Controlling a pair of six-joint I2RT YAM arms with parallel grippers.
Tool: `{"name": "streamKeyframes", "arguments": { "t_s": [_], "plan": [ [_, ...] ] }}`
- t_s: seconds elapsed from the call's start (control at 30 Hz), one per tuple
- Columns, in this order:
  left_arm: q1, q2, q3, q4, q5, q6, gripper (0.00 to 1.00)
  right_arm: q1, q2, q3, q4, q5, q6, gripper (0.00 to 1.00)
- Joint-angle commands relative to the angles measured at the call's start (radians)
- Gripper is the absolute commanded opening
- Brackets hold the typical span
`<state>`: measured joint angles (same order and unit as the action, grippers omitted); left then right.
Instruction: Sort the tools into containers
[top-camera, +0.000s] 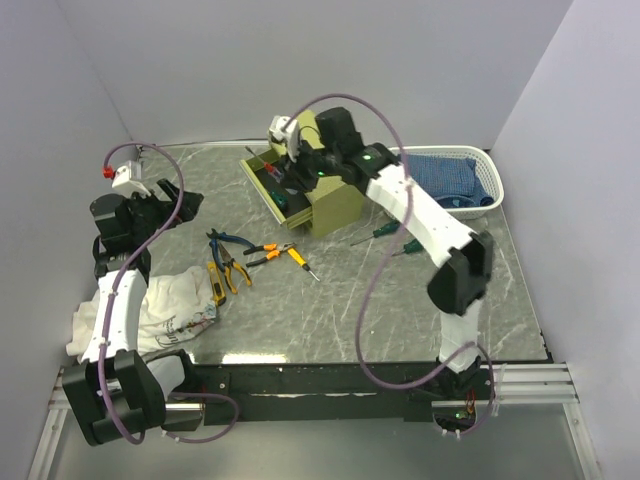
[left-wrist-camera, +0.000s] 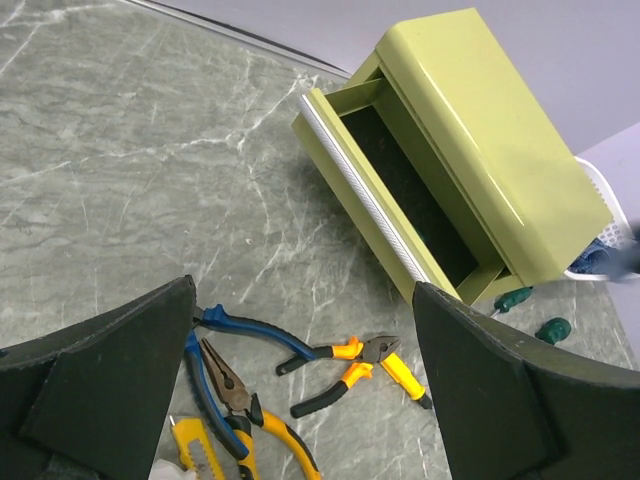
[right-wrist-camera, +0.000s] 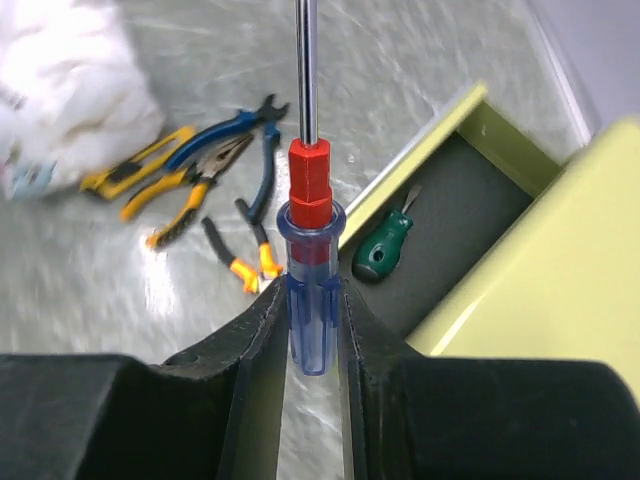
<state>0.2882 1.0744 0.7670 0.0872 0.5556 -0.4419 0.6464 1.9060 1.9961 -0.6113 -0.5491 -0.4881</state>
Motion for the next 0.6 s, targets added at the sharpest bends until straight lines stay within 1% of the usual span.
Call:
{"name": "streamKeyframes", "arguments": {
  "t_s": [0.0,0.07,0.1,0.17,0.2,0.23,0.27,0.3,0.33,0.37,0.47,0.57],
  "plan": [
    [0.008,-0.041,-0.006,0.046,0.013,-0.023,0.96,0.027,0.172,0.128,0.041,0.185,0.298,0.00],
    [0.011,-0.051,-0.006,0.046,0.017,-0.027,0.96,0.035,0.200,0.124,0.073,0.260,0.322,0.01],
    [0.011,-0.053,-0.009,0.046,0.017,-0.030,0.96,0.039,0.203,0.115,0.084,0.290,0.332,0.07],
    [0.017,-0.060,-0.014,0.049,0.018,-0.034,0.96,0.047,0.214,0.115,0.096,0.345,0.342,0.11],
    [0.020,-0.064,-0.015,0.055,0.020,-0.040,0.97,0.048,0.215,0.115,0.102,0.374,0.358,0.17],
    [0.025,-0.067,-0.018,0.057,0.020,-0.043,0.96,0.056,0.214,0.112,0.110,0.400,0.368,0.27],
    [0.026,-0.067,-0.020,0.060,0.023,-0.046,0.96,0.056,0.212,0.110,0.116,0.440,0.376,0.48],
    [0.029,-0.067,-0.021,0.063,0.023,-0.050,0.96,0.058,0.209,0.110,0.117,0.448,0.382,0.56],
    [0.028,-0.067,-0.021,0.066,0.026,-0.054,0.96,0.062,0.194,0.104,0.117,0.454,0.382,0.61],
    [0.028,-0.064,-0.024,0.071,0.024,-0.054,0.96,0.065,0.185,0.099,0.119,0.454,0.384,0.68],
    [0.029,-0.057,-0.026,0.086,0.029,-0.066,0.96,0.070,0.128,0.070,0.119,0.449,0.398,0.74],
    [0.029,-0.048,-0.023,0.097,0.033,-0.075,0.97,0.061,0.045,0.018,0.101,0.413,0.344,0.76]
  ]
}}
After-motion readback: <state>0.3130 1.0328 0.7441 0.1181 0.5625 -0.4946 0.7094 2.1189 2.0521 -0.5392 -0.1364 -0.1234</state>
